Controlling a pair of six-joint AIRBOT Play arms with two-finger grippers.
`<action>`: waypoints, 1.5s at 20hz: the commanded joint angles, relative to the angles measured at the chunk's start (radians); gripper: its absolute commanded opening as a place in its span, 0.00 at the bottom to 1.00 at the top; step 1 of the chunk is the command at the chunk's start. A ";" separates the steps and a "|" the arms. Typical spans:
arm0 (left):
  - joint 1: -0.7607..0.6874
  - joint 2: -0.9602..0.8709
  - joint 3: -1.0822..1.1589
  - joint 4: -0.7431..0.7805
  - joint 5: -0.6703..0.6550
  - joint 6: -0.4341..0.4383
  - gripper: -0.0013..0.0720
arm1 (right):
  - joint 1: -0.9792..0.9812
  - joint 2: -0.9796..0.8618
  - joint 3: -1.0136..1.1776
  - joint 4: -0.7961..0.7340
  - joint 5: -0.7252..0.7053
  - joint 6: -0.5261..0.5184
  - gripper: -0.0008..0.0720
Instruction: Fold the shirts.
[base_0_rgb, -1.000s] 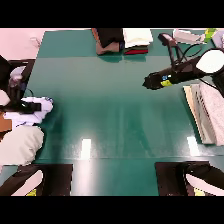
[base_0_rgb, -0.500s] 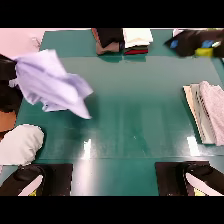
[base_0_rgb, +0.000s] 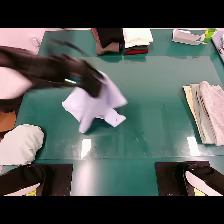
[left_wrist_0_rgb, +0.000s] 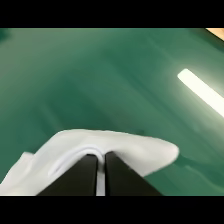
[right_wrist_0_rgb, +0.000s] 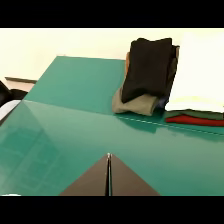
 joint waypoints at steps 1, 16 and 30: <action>-0.173 -0.222 0.034 -0.059 0.098 0.051 0.05 | -0.006 0.001 0.010 -0.003 0.001 0.001 0.04; 0.673 -0.233 -0.131 0.032 -0.175 0.025 0.76 | -0.006 -0.060 0.009 0.000 0.083 0.001 0.04; 0.697 -0.532 -0.247 -0.269 -0.034 0.028 0.69 | -0.006 -0.142 -0.089 -0.001 0.171 0.001 0.04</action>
